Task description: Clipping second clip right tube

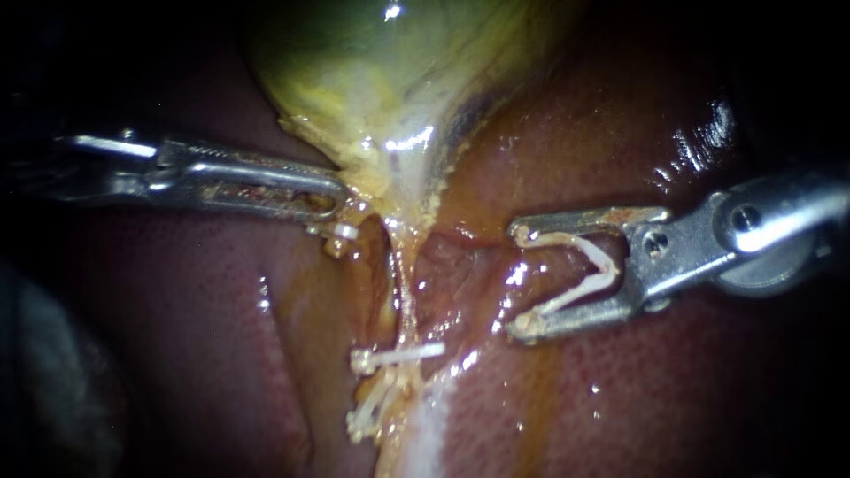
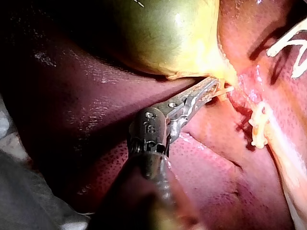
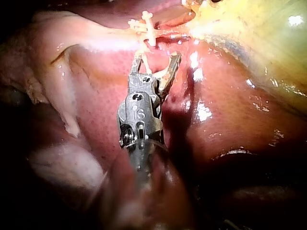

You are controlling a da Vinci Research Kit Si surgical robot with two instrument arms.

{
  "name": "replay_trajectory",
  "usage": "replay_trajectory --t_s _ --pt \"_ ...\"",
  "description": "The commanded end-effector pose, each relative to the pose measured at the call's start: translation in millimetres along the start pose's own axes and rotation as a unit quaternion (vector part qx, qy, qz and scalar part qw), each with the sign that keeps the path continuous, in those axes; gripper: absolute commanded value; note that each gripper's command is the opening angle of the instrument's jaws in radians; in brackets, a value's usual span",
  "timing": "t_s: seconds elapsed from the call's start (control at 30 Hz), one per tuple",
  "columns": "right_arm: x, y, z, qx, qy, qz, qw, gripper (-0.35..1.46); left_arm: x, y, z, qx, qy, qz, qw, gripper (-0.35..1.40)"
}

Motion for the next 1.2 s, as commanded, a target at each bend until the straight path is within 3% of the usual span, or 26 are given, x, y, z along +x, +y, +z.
replay_trajectory --t_s 0.03,0.17,0.27,0.4,0.7,0.87,1.2 --pt "-0.1 -0.1 0.0 -0.001 0.0 0.0 1.0 0.5 0.2 0.2 -0.3 -0.001 0.0 0.0 1.0 -0.35" --pt "0.0 -0.2 0.0 0.003 0.0 0.0 1.0 0.5 1.2 1.1 -3.1 -0.01 -0.005 -0.004 0.9999 -0.35" --pt "0.1 -0.4 0.1 0.008 0.0 -0.001 1.0 0.5 2.0 2.4 -5.8 -0.005 -0.003 -0.007 1.0 -0.35" --pt "0.2 -0.5 0.2 0.011 0.0 0.0 0.9999 0.5 3.0 3.8 -7.8 -0.005 0.005 -0.013 0.9999 -0.35" --pt "0.8 -0.3 1.1 0.024 0.012 0.002 0.9997 0.49 3.0 4.2 -7.6 -0.004 0.006 -0.013 0.9999 -0.35" --pt "1.4 -0.2 2.7 0.032 0.027 0.052 0.9978 0.49 3.0 4.2 -7.6 -0.004 0.006 -0.013 0.9999 -0.35" --pt "0.7 -0.2 8.8 0.044 0.02 0.131 0.9902 0.49 3.2 4.3 -7.8 -0.005 0.005 -0.014 0.9999 -0.35"
